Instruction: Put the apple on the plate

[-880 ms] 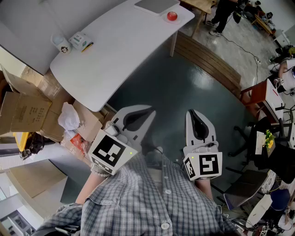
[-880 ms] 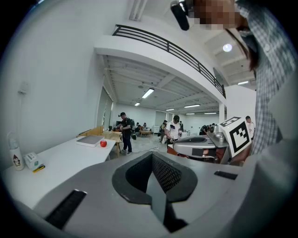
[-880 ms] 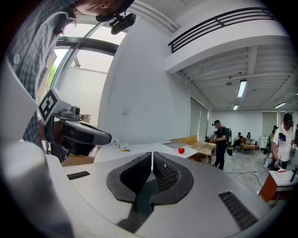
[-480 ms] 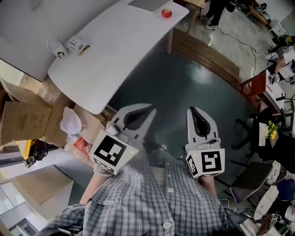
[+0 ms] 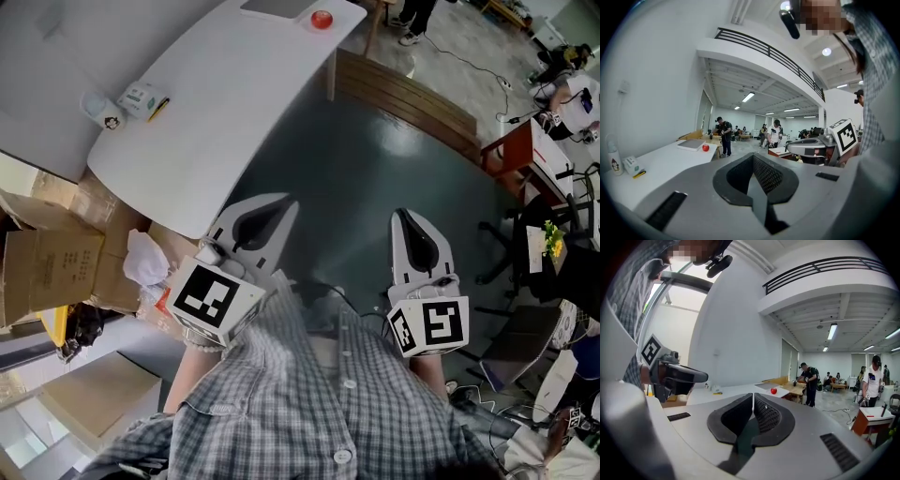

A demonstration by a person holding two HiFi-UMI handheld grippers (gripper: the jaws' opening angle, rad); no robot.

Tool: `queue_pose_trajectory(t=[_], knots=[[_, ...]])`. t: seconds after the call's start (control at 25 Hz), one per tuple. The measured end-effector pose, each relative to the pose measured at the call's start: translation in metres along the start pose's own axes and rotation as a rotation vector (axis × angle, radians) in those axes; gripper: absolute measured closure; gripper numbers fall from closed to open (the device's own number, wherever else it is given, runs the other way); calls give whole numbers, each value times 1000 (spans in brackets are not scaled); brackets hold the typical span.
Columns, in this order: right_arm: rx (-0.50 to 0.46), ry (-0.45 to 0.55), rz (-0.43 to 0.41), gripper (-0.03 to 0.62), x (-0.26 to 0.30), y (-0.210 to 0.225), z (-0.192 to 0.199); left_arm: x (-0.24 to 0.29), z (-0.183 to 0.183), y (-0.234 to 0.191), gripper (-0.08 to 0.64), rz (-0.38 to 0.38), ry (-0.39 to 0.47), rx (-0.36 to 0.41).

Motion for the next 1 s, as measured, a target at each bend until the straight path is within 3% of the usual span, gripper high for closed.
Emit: queue_pose_trajectory(t=[0.52, 1.0], knots=[[26, 21, 129, 563, -7, -33, 8, -15, 8, -25, 551, 76, 7, 5], [7, -12, 106, 563, 14, -9, 7, -3, 8, -35, 551, 28, 3, -33]])
Point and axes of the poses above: the fingertips, and each gripper's own axes: x forward along the fingers, y to its right, z out of its underside, the point moved 9 cm from there along -x, backward along the fingers, and after that the axes turned 1 degree about -y, right-handed, at the moved point
